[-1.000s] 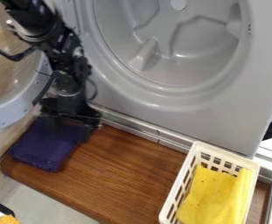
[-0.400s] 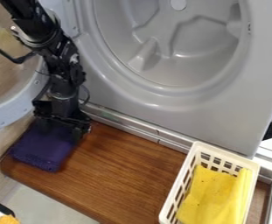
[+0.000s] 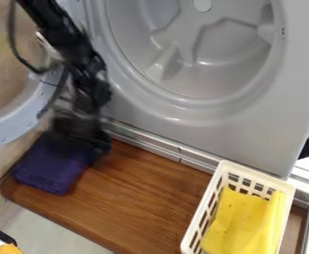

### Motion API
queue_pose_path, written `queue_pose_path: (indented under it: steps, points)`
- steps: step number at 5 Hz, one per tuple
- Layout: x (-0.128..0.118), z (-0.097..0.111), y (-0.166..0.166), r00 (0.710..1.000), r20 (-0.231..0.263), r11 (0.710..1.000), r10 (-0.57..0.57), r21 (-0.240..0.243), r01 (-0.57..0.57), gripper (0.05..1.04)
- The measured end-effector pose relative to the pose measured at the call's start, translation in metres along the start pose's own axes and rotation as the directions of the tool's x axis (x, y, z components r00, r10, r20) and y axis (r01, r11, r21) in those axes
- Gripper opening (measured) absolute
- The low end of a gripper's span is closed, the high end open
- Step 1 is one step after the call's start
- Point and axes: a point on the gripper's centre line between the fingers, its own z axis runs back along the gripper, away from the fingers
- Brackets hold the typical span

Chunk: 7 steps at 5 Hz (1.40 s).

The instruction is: Move the purple cloth to the right side of the dryer

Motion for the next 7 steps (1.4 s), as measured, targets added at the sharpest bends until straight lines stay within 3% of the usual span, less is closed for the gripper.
queue_pose_path:
  steps: [1, 3, 4, 5, 6, 7]
  points:
    - [0.003, -0.004, -0.014, 1.0, 0.016, 0.999, 0.023, -0.04, -0.023, 0.996]
    - [-0.003, -0.007, -0.032, 0.989, 0.12, 0.988, 0.092, -0.134, -0.075, 0.996]
    - [-0.012, 0.006, -0.066, 0.983, 0.162, 0.98, 0.082, -0.194, -0.05, 0.996]
    - [-0.023, 0.022, -0.111, 0.981, 0.194, 0.967, 0.003, -0.25, 0.046, 1.0]
    - [-0.032, 0.038, -0.152, 0.972, 0.225, 0.952, -0.072, -0.275, 0.134, 1.001]
    - [-0.036, 0.054, -0.192, 0.966, 0.224, 0.945, -0.128, -0.27, 0.188, 1.0]
